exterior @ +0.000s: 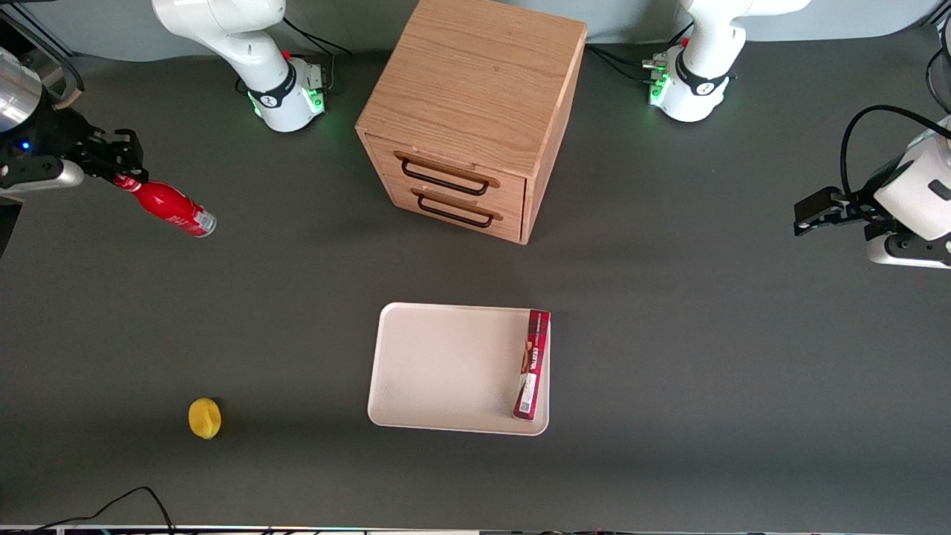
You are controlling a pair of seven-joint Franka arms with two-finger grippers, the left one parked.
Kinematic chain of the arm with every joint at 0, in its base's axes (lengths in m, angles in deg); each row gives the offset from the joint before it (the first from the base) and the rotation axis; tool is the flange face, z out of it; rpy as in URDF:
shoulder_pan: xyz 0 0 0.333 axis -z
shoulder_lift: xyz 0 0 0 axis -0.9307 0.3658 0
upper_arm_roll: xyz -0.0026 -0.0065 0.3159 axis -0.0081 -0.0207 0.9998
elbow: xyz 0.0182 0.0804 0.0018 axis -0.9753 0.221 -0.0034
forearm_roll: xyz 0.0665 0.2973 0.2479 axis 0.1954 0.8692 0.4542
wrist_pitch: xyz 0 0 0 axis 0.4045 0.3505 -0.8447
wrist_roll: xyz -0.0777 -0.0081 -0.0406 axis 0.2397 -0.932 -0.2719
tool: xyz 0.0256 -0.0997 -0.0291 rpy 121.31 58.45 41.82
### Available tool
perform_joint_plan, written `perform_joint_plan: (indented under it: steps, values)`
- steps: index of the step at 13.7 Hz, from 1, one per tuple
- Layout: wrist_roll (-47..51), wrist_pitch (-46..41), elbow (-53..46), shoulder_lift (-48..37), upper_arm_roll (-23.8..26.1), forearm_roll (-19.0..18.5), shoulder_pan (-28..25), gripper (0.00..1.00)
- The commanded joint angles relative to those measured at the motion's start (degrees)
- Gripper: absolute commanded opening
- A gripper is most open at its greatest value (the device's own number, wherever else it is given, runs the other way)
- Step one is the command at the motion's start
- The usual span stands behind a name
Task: Place coke bottle on tray
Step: 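Carry the held bottle with the right gripper toward the white tray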
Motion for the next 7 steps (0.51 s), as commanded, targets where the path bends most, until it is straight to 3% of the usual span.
perform_joint_plan:
  steps: [1, 7]
  values:
    - [6.32, -0.58, -10.77, 12.43, 3.26, -0.22, -0.28, 0.00]
    - [23.72, 5.83, -22.91, 29.40, 8.55, -1.01, -3.43, 0.00]
